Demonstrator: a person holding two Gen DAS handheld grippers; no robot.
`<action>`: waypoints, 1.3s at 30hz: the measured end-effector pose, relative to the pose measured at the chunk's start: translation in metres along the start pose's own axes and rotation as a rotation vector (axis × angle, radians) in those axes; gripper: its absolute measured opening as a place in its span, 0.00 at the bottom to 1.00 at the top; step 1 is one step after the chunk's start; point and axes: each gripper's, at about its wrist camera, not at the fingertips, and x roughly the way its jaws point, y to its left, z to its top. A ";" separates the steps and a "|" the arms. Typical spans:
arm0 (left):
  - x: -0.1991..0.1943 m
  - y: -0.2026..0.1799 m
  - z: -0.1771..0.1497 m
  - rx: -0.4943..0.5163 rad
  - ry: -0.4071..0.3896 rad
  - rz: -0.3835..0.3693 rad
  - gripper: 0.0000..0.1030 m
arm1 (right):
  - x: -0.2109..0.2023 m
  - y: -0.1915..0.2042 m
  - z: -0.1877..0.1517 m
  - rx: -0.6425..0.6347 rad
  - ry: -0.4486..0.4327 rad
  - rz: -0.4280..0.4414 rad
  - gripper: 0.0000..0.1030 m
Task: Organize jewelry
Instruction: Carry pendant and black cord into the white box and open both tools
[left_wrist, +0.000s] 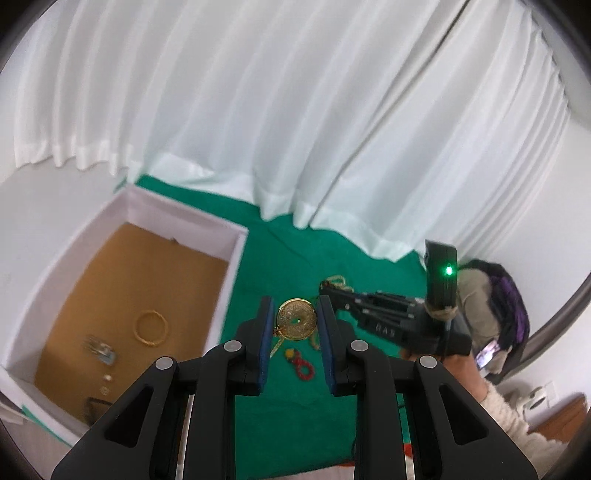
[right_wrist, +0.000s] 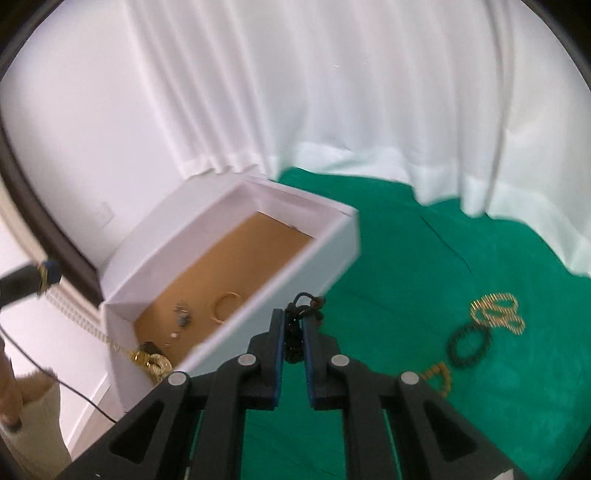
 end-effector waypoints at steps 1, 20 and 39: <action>-0.007 0.004 0.004 -0.001 -0.011 0.015 0.22 | 0.001 0.010 0.004 -0.019 -0.003 0.011 0.09; 0.033 0.122 0.032 -0.150 0.041 0.179 0.22 | 0.119 0.105 0.044 -0.197 0.116 0.135 0.09; 0.136 0.217 0.032 -0.235 0.147 0.336 0.22 | 0.252 0.044 0.065 -0.132 0.209 0.000 0.10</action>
